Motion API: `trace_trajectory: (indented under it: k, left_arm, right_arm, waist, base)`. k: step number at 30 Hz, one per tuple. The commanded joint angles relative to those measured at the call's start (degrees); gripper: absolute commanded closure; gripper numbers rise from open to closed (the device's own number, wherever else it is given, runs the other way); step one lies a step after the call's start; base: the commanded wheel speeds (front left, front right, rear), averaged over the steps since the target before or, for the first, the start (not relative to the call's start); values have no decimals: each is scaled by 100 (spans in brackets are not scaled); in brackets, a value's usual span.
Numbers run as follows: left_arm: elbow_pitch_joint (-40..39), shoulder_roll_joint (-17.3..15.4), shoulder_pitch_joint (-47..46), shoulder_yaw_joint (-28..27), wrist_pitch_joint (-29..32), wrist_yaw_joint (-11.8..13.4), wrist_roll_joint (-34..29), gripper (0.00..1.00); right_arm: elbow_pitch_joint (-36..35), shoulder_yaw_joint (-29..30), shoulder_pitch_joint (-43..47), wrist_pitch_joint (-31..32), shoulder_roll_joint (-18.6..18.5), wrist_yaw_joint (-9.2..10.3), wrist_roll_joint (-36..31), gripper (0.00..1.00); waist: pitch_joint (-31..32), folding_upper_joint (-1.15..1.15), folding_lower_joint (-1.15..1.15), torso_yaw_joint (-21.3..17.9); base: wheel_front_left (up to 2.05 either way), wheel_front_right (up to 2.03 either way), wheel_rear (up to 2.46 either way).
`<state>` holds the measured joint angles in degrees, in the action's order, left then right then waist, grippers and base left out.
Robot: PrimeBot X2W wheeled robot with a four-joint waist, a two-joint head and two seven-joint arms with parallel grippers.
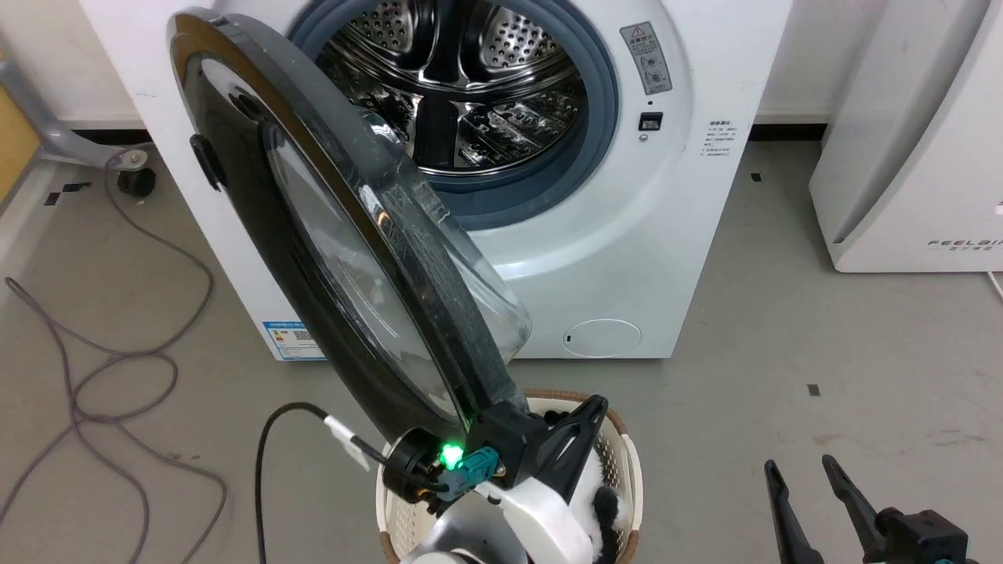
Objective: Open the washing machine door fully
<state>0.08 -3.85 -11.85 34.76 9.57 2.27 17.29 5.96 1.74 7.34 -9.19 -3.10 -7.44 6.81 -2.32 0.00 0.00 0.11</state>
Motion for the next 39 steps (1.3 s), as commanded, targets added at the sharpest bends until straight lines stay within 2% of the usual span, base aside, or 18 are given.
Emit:
trace_trajectory:
  k: [1, 14, 21, 28, 29, 39]
  left_arm:
    - [-90, -112, 102, -75, 12, 90, -19, 100]
    - [-1018, -675, 941, -296, 118, 500, -71, 100]
    - [-1644, -932, 1510, -427, 111, 870, -220, 100]
    - [-2181, -1119, 1993, -748, -50, 1225, -241, 100]
    - [-2306, -1198, 2171, -905, -94, 1338, -203, 100]
    - [-2407, -1412, 2272, -1618, -549, 1597, -123, 100]
  right_arm:
    - [43, 5, -99, -31, 23, -5, 53, 0]
    - [182, 12, -25, -15, 23, -5, 100, 0]
    - [183, 24, 24, 31, 23, -5, 76, 0]
    - [146, 30, 53, 93, 23, -5, -11, 0]
    - [104, 123, 92, 115, 23, -5, -44, 0]
    - [-19, 267, 110, 177, 23, -5, -9, 0]
  waist:
    - [20, 0, 0, 31]
    - [206, 0, 0, 247]
    - [281, 0, 0, 439]
    - [320, 0, 0, 798]
    - [324, 0, 0, 1002]
    - [215, 0, 0, 1539]
  base:
    - [0, 0, 0]
    - [0, 0, 0]
    - [0, 0, 0]
    - [0, 0, 0]
    - [0, 0, 0]
    - [0, 0, 0]
